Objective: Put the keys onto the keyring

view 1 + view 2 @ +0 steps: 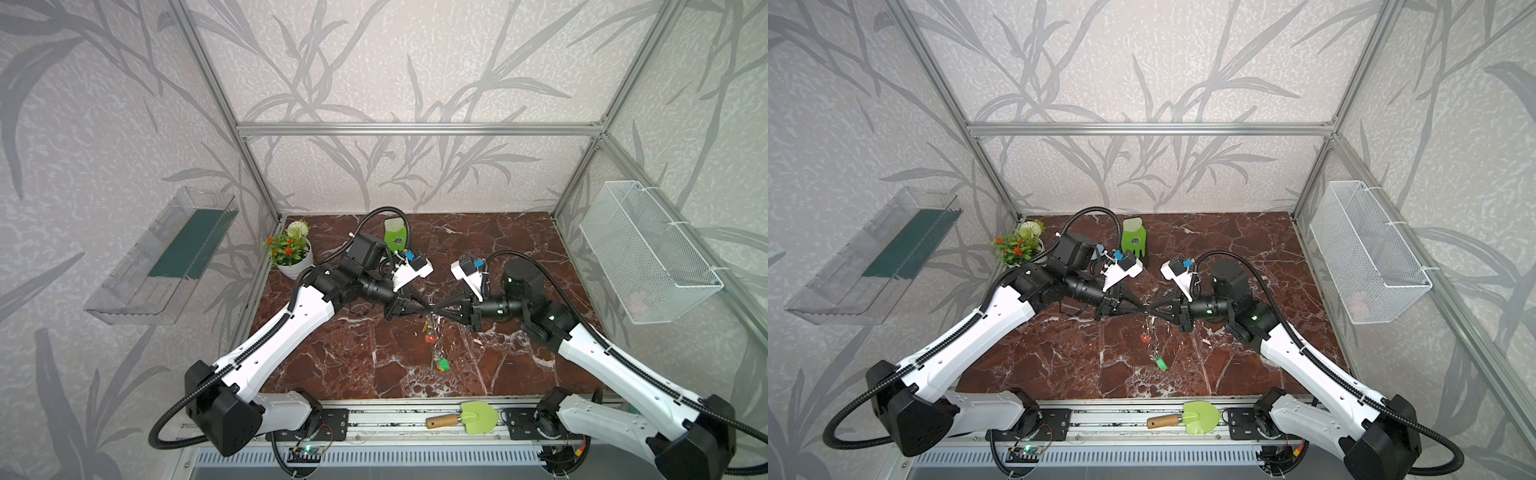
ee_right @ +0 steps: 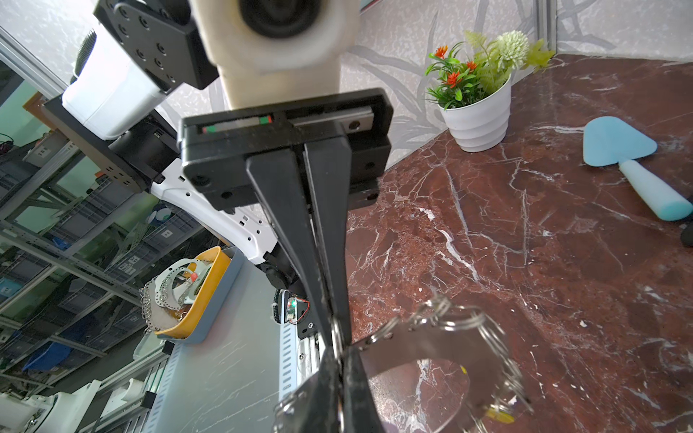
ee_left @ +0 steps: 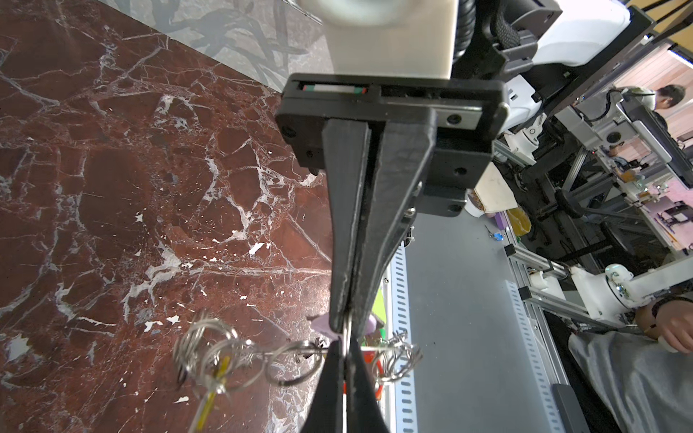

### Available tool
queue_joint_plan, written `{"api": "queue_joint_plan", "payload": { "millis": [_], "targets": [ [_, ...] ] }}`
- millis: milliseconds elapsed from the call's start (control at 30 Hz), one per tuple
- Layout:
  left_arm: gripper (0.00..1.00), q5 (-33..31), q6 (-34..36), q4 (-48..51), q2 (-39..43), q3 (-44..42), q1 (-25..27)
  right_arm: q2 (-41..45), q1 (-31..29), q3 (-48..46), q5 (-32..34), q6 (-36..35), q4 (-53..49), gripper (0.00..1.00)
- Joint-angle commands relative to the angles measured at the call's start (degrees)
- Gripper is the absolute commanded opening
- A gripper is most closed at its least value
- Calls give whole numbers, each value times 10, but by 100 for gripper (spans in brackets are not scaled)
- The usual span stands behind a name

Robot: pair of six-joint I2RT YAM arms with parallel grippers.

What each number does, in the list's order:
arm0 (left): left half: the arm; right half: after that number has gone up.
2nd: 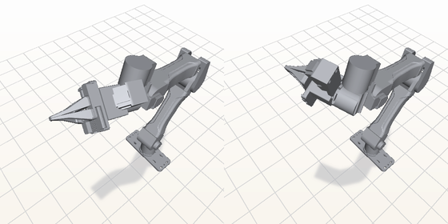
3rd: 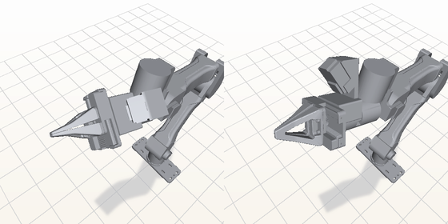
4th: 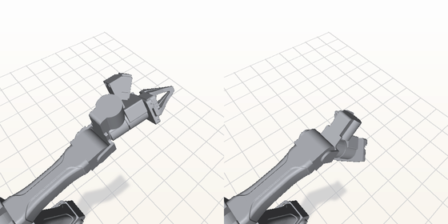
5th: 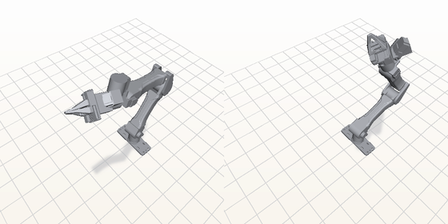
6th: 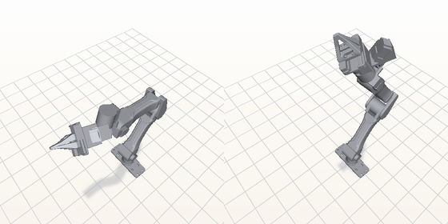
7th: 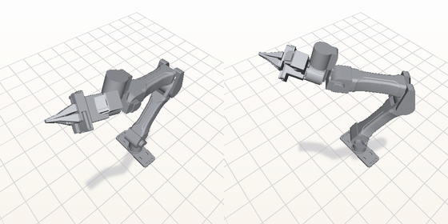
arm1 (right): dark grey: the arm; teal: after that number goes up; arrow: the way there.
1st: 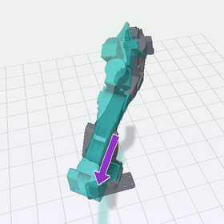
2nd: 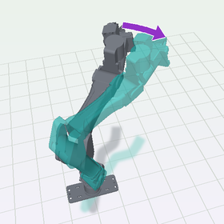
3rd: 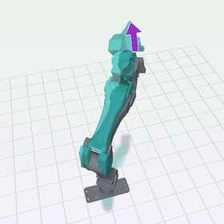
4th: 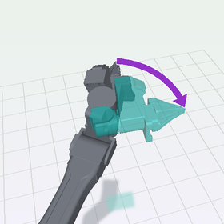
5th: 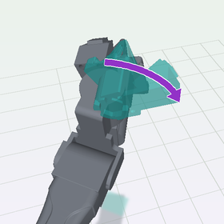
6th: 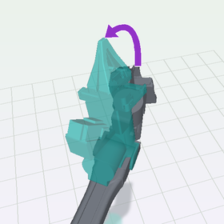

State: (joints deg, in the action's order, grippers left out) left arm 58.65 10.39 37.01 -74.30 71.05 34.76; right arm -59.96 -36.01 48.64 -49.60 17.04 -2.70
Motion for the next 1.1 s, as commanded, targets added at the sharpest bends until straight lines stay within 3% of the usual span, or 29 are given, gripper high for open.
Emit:
{"api": "queue_joint_plan", "payload": {
  "millis": [0, 67, 267, 433, 867, 1067],
  "targets": [
    [0, 5, -67, -110, 31, -44, 7, 13, -4, 20, 1, 3, 24, 0],
    [0, -13, -105, -172, 60, -77, 7, 17, -4, 21, 10, 1, 15, 0],
    [0, -48, -151, -243, 123, -127, 7, 23, -4, 21, 13, 5, 12, 23],
    [0, -66, -172, -279, 157, -159, 7, 21, -4, 17, 3, 16, 23, 33],
    [0, -64, -201, -329, 178, -188, 7, 2, -4, 18, -14, 27, 54, 33],
    [0, -71, -200, -330, 181, -190, 7, 4, -4, 13, -16, 31, 60, 14]
  ]
}}
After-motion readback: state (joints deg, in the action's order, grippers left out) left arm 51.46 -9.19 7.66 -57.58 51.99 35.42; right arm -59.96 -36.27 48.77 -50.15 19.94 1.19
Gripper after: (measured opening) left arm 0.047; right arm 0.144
